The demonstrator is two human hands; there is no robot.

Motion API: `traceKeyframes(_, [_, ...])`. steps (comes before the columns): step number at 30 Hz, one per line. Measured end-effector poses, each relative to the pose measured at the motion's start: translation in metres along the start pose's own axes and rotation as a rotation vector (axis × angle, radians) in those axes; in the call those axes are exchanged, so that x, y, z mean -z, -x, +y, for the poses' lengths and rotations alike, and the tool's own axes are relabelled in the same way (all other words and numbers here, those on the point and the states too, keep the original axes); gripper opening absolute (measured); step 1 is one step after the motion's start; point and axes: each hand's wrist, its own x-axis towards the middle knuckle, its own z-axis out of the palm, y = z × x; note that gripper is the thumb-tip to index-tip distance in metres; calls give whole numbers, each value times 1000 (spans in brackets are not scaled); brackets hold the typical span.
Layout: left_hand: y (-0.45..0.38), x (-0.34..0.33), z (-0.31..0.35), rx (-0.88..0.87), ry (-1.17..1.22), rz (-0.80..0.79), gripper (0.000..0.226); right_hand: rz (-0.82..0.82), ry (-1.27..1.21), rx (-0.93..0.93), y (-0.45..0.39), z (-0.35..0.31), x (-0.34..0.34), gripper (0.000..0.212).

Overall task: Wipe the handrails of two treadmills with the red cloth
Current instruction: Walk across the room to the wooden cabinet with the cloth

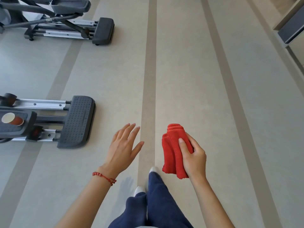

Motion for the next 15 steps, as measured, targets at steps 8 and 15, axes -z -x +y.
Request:
traceKeyframes(8, [-145,15,-18,8,-2,15,81,9,-30,8,-138,-32,-32,33])
traceKeyframes(15, [-264,31,-29,39,-25,6,77,-2,-21,11,-261,-74,-52,36])
